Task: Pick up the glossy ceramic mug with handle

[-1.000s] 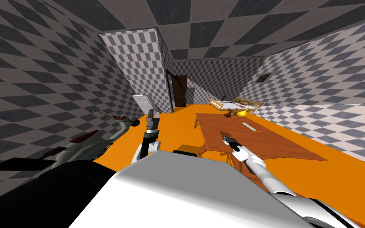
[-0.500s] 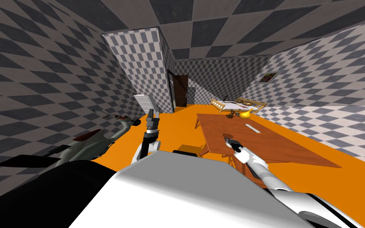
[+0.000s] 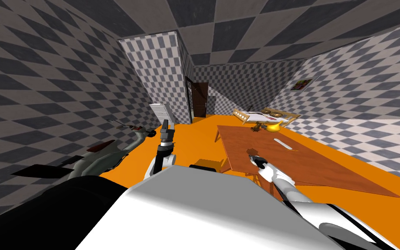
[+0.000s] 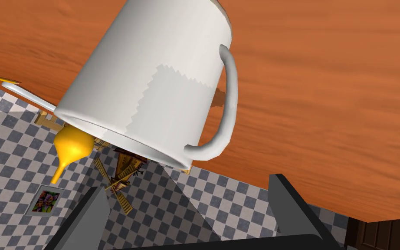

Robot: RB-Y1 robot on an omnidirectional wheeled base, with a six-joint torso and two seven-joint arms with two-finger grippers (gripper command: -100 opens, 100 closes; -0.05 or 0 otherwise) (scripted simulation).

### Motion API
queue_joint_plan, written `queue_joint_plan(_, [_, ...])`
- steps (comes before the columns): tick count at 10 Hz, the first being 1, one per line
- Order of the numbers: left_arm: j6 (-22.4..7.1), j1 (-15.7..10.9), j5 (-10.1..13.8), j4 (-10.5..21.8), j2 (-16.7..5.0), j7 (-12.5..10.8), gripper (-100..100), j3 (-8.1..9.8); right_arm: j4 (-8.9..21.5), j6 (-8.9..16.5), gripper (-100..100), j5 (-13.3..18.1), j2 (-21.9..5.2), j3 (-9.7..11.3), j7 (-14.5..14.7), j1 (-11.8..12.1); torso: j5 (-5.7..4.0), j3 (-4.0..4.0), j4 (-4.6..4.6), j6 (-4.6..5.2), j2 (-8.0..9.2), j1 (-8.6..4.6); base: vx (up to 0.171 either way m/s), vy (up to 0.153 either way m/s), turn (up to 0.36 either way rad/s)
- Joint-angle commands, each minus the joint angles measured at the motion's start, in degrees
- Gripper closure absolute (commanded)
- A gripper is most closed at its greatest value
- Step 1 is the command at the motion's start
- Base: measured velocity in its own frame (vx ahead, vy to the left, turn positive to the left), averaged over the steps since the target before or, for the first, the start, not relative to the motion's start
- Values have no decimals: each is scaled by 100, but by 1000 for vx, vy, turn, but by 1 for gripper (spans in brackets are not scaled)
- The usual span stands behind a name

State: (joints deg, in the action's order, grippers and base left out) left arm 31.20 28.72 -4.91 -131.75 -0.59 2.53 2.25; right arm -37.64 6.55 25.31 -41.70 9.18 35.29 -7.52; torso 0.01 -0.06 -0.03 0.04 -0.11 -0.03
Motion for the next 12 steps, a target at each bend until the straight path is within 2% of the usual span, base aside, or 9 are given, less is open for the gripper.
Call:
queue_joint_plan(1, [0, 0, 0, 0, 0, 0, 0, 0, 212, 39, -100, 42, 64, 69, 137, 6, 0, 0, 0, 0, 0, 0, 37, -6, 45])
queue_joint_plan(2, [0, 0, 0, 0, 0, 0, 0, 0, 137, 9, -100, 96, 83, -31, 89, 11, -1, 1, 0, 1, 3, -2, 15, -3, 7])
queue_joint_plan(3, [0, 0, 0, 0, 0, 0, 0, 0, 152, 11, 0, 107, 92, -34, 110, 14, 1, 5, 2, 1, 9, -2, 0, 0, 0])
queue_joint_plan(4, [0, 0, 0, 0, 0, 0, 0, 0, 70, 82, -100, 196, 90, 23, -44, 60, 1, 8, 3, 1, 14, -1, 6, -17, 36])
queue_joint_plan(12, [0, 0, 0, 0, 0, 0, 0, 0, -568, 647, -100, 920, 80, 482, -1260, 430, -3, 7, 3, 1, 13, -15, 18, -43, 22])
